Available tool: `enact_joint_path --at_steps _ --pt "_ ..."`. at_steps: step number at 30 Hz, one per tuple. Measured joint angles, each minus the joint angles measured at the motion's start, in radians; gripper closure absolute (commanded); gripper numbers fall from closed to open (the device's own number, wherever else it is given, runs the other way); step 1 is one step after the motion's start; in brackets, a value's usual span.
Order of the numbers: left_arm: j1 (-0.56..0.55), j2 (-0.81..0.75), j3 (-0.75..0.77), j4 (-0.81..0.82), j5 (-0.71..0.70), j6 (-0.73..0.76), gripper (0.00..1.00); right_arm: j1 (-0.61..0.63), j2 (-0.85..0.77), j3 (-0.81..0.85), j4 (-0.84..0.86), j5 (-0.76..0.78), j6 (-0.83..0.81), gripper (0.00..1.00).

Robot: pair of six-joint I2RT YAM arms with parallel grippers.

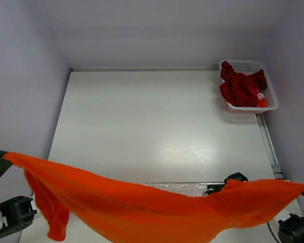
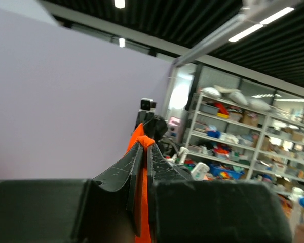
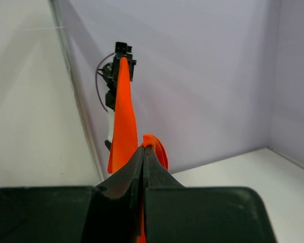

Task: Fold and stack the t-shirts
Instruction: Flatten the tshirt out

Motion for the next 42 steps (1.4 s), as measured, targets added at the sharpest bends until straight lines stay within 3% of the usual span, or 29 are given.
enact_joint_path --at_steps 8,15,28,35,42 --pt "-0.009 0.053 -0.037 -0.136 -0.227 0.018 1.00 0.000 0.026 -0.104 -0.028 0.107 -0.045 1.00" --pt "-0.021 0.113 -0.130 -0.231 -0.504 0.063 1.00 0.000 0.049 -0.256 -0.033 0.216 -0.106 1.00" --pt "-0.029 0.176 -0.323 -0.277 -1.032 0.124 1.00 0.000 0.275 -0.410 0.001 0.423 -0.166 1.00" --pt "-0.029 0.135 -0.306 -0.321 -1.101 0.119 1.00 0.000 0.360 -0.369 -0.003 0.459 -0.178 1.00" --pt "-0.029 0.067 -0.122 -0.382 -0.929 0.108 1.00 0.000 0.272 -0.303 -0.018 0.380 -0.154 1.00"
